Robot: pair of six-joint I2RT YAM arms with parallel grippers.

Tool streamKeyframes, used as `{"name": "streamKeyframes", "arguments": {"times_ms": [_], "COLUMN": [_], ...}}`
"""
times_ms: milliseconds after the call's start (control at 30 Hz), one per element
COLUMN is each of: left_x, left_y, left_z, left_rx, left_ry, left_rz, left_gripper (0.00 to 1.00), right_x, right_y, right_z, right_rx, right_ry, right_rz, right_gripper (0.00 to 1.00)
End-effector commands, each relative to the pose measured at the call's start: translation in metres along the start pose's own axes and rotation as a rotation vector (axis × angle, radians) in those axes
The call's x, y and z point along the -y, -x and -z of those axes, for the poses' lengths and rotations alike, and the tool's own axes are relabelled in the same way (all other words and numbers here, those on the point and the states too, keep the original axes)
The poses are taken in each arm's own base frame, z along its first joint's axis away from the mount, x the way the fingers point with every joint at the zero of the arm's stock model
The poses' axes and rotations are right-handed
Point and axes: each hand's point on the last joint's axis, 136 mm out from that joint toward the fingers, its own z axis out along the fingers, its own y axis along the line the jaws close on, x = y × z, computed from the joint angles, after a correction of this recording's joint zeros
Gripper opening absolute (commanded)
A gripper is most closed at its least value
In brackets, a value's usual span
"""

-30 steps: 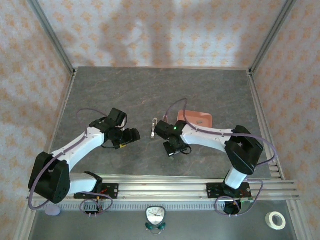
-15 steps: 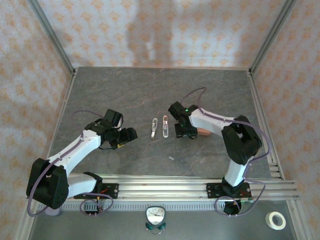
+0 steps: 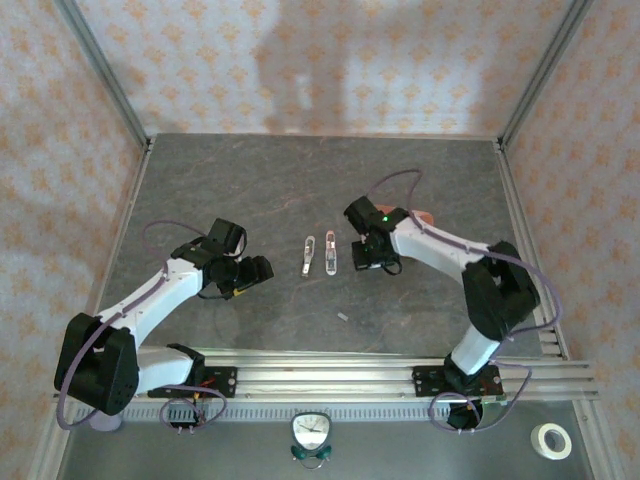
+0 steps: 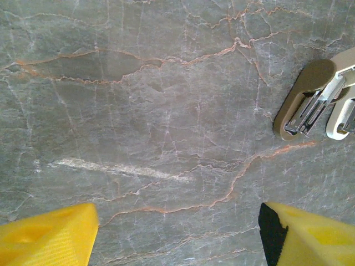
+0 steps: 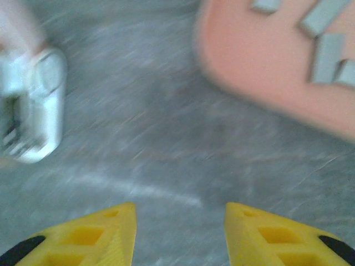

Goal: Load the staples into the stapler

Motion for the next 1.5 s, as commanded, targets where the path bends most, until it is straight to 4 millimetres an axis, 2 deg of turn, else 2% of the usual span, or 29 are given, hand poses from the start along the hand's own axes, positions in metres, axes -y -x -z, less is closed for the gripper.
{"name": "streamKeyframes", "arguments": {"times_ms": [0,167,333,633,967,1333,1467], "left_x": [-0.007,-0.006,-0.007,-0.008,-0.01,-0.009,-0.007], "left_y": [0.002,0.004,0.0,0.0,-0.001,0.0,0.001], "left_z": [0.006,0.013,0.01,0.009,0.011,0.01,0.012], "left_rx": [0.04,0.081,0.081,0.086,0.092,0.093,0.099], "left_ry": [0.015,-0.013,-0.035,-0.044,-0.034,-0.038,-0.044], "left_rz": [0.024,0.03,0.049,0.056,0.056,0.057,0.047], "left_gripper": [0.77,0.77,0.77,0.76,0.75,0.74,0.74], "right_x": [-0.027,-0.061,-0.074,-0.083,-0.074,-0.073,-0.07], "right_y": [-0.044,-0.083,-0.097,-0.106,-0.106,-0.106,-0.107], "right_z": [0.001,-0.003,-0.004,-0.016,-0.032,-0.044,-0.047], "right_rx": [-0.082,-0.143,-0.158,-0.201,-0.202,-0.198,-0.201], "right_ry": [0.053,0.082,0.096,0.098,0.026,0.016,0.001], "right_rz": [0.092,0.209,0.267,0.335,0.349,0.354,0.352], "right_gripper": [0.46,0.46,0.46,0.45,0.39,0.28,0.2]}}
